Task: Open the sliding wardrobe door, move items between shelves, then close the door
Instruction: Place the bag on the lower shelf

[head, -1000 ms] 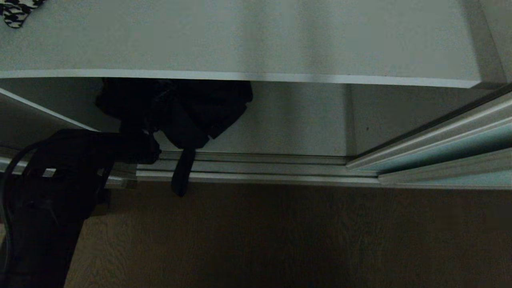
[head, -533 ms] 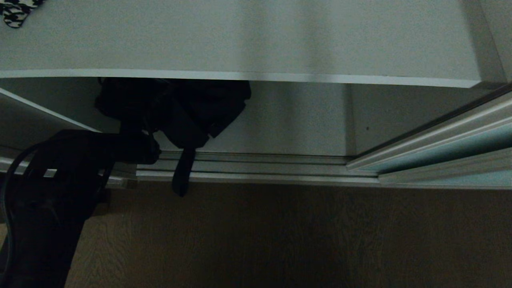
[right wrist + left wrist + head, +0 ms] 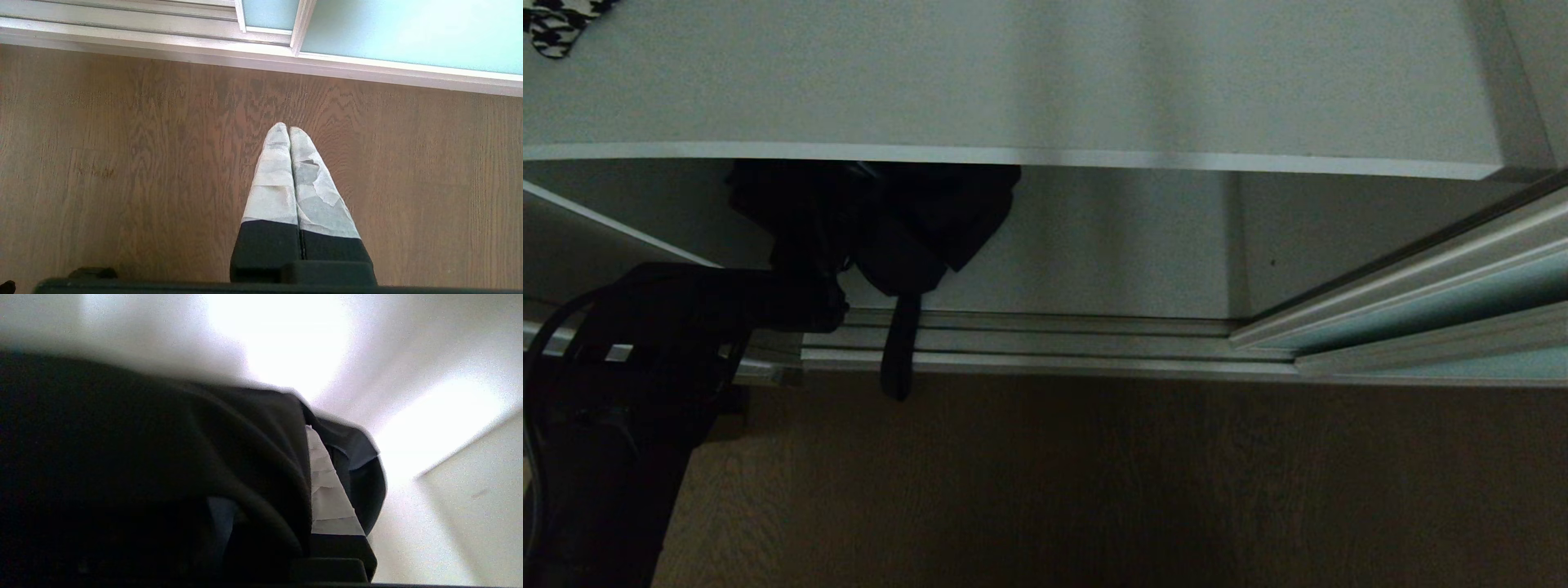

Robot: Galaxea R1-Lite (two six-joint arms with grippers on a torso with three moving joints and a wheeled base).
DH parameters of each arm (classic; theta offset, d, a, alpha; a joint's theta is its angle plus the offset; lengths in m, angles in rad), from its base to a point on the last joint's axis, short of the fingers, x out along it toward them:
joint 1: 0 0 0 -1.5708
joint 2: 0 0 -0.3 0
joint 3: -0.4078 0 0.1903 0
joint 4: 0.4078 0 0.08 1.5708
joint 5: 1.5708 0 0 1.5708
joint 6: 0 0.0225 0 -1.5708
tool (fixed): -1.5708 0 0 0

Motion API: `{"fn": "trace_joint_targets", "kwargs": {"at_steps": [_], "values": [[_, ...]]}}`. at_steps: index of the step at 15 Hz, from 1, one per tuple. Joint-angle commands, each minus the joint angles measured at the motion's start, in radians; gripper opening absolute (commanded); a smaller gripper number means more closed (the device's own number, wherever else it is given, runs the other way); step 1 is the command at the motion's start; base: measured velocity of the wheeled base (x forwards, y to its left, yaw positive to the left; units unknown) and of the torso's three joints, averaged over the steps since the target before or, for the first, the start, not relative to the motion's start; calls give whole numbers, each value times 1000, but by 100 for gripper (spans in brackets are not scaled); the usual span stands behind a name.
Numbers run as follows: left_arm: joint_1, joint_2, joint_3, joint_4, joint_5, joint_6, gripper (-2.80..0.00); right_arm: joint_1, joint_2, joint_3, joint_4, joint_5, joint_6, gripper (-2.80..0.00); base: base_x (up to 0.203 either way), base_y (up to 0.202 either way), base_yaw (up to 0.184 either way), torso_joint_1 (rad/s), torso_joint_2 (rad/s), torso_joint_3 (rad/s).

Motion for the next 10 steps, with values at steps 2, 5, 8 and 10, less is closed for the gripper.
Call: {"fn": "trace_joint_targets", "kwargs": {"at_steps": [2, 5, 8, 10], "values": [[5, -5, 1, 87, 14, -10, -280, 0, -5, 2, 0, 1, -1, -280, 0, 0, 0, 0, 0, 0], [15, -22, 1, 71, 90, -16, -280, 0, -5, 2, 0, 1, -1, -280, 0, 0, 0, 0, 0, 0], [19, -28, 1, 61, 129, -18, 0, 0, -5, 1, 0, 1, 1, -280, 0, 0, 0, 0, 0, 0], [19, -39, 1, 94, 140, -23, 0, 0, -4, 0, 0, 1, 0, -280, 0, 0, 0, 0, 0, 0]]}}
